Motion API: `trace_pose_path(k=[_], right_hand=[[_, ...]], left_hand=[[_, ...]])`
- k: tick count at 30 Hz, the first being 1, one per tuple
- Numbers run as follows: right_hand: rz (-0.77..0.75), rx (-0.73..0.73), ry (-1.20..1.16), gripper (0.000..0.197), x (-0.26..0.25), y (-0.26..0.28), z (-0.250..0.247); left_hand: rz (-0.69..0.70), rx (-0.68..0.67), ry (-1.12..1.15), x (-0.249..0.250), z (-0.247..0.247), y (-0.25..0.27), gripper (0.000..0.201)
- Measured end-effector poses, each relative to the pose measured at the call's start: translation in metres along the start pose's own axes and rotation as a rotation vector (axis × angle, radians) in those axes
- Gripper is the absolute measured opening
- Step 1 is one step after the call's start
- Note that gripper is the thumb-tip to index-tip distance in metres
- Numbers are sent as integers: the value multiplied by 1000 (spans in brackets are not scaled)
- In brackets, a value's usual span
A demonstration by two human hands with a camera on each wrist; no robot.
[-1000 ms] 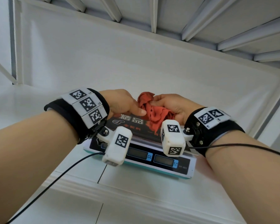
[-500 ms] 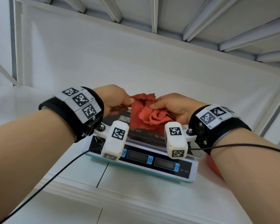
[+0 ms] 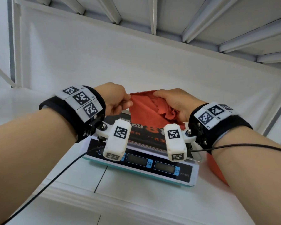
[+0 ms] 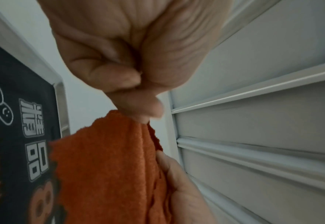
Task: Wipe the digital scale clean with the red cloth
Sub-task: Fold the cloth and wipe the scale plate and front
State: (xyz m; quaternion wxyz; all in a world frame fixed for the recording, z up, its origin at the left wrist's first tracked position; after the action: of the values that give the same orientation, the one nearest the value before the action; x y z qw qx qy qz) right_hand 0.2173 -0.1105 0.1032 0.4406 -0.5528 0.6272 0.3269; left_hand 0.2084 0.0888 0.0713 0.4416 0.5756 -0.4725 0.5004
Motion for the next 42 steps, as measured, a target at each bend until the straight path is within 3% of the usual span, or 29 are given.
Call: trace_pose_path(k=[3, 7, 12, 16, 18, 21, 25, 30, 35, 39, 42], right_hand=[[0, -50, -13, 40, 2, -2, 6], [12, -190, -71, 31, -1, 3, 21], [-64, -274, -2, 23, -13, 12, 40], [-119, -294, 1, 31, -18, 11, 47], [-121, -316, -26, 33, -21, 12, 50], [-123, -430, -16, 30, -22, 19, 63], [-98, -490, 34, 54, -14, 19, 70], [-91, -320, 142, 31, -14, 10, 56], [13, -223, 317, 30, 4, 6, 49], [78, -254, 330, 46, 14, 4, 57], [-25, -220, 313, 32, -2, 5, 61]], left_hand=[[-34, -32, 102, -1, 2, 4, 12], [-32, -156, 180, 1, 15, 9, 23], [-18, -389, 297, 9, 36, 21, 24], [70, -469, 229, 16, 41, 29, 23], [105, -439, 190, 16, 39, 27, 14], [110, -379, 259, 17, 31, 21, 26], [112, -404, 314, 18, 28, 16, 34], [47, -285, 278, 2, 6, -2, 28], [-16, -133, -43, -24, -24, -19, 27], [-36, -115, -96, -33, -31, -20, 28], [-113, -150, -33, -39, -24, -11, 16]])
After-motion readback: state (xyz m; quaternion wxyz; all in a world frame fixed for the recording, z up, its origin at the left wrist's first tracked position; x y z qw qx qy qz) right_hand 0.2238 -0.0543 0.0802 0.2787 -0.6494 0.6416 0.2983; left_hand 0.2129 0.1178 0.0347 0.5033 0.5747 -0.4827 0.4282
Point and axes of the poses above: each hand's wrist, its own y-axis away from the middle knuckle, its own z-axis out of the palm, x = y × z, the point moved 10 cm from there along -y, towards the middle knuckle, and after that the axes turned 8 degrees about x, right-handed, at the moved point
